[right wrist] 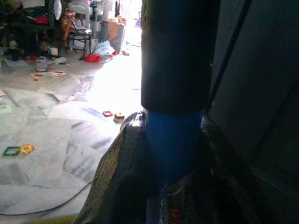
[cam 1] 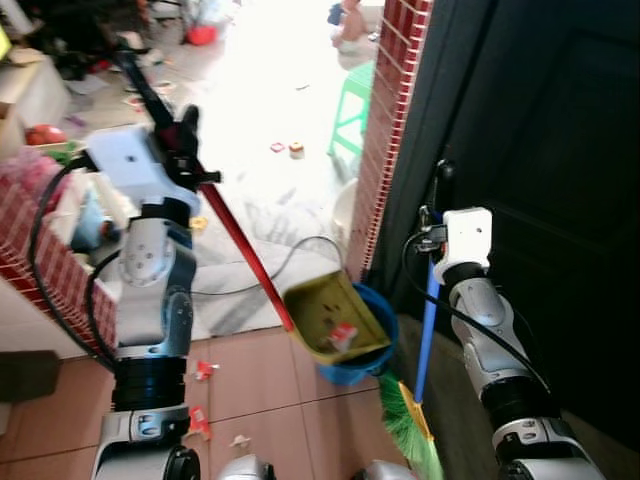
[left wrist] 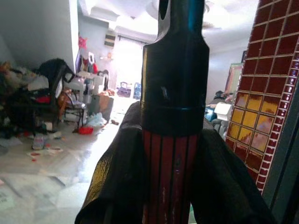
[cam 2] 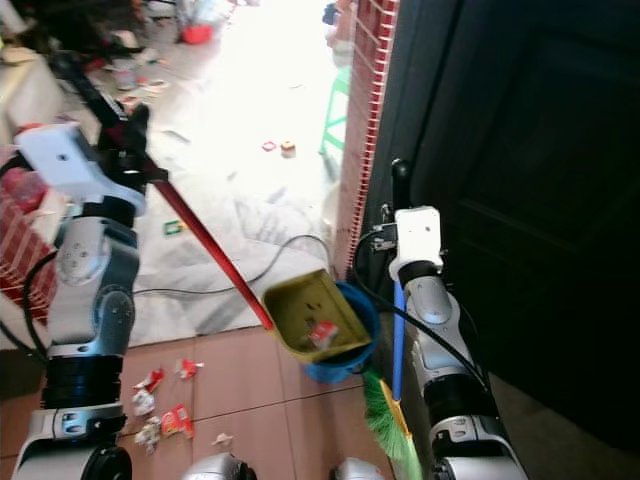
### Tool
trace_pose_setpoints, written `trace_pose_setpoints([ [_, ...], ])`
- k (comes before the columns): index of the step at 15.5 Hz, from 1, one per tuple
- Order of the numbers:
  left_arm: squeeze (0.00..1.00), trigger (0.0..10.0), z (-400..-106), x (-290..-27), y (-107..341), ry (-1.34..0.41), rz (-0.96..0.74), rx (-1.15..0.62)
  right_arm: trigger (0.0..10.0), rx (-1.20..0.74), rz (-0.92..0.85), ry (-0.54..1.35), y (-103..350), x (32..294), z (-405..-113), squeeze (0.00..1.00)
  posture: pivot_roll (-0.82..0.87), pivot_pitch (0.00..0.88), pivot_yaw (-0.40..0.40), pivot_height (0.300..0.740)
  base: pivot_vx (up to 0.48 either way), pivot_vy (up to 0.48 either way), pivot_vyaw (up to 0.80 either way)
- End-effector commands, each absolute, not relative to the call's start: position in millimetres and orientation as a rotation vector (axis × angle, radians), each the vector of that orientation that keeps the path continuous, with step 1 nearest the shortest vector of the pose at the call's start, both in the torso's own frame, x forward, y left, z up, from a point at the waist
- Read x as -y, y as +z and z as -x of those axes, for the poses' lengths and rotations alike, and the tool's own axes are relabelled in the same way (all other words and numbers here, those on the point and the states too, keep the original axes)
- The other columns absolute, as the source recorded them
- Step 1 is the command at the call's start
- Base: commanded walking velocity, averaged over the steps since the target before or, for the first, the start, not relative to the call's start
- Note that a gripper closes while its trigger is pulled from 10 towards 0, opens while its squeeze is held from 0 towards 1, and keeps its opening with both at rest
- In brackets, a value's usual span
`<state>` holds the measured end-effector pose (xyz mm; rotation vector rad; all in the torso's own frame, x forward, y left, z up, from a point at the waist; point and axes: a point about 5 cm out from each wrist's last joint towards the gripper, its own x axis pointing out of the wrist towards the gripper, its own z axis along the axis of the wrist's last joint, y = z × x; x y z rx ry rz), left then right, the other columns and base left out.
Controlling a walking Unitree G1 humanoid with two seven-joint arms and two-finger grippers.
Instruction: Sweep floor
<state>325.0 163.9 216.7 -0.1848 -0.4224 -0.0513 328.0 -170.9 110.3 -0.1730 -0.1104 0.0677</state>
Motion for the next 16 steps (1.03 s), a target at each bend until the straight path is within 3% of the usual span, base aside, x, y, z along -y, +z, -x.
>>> trace_pose_setpoints([
  [1, 0.0, 10.0, -323.3, -162.1, 240.6, -0.071, 0.168, 0.526, 10.0, 0.159, 0.182, 0.074, 122.7, 169.6, -331.6, 0.0, -0.09, 0.0, 0.019, 0.74, 0.0, 0.0, 0.0],
  [7, 0.0, 10.0, -324.2, -145.3, 252.8, -0.202, 0.012, 0.565, 10.0, 0.155, 0.182, 0.075, 121.2, 168.7, -330.7, 0.0, -0.1, 0.0, 0.019, 0.74, 0.0, 0.0, 0.0],
  [11, 0.0, 10.0, -316.9, -107.3, 239.6, -0.398, -0.021, 0.548, 10.0, 0.16, 0.186, 0.068, 123.5, 170.4, -332.7, 0.0, -0.1, 0.0, 0.019, 0.74, 0.0, 0.0, 0.0],
  [13, 0.0, 10.0, -301.2, -70.1, 224.7, -0.69, -0.143, 0.514, 10.0, 0.164, 0.186, 0.066, 124.4, 169.6, -333.8, 0.0, -0.1, 0.0, 0.02, 0.74, 0.0, 0.0, 0.0],
  [16, 0.0, 10.0, -288.1, -54.9, 215.0, -0.913, -0.219, 0.447, 10.0, 0.166, 0.186, 0.068, 124.2, 168.6, -333.9, 0.0, -0.1, 0.0, 0.024, 0.74, 0.0, 0.0, 0.0],
])
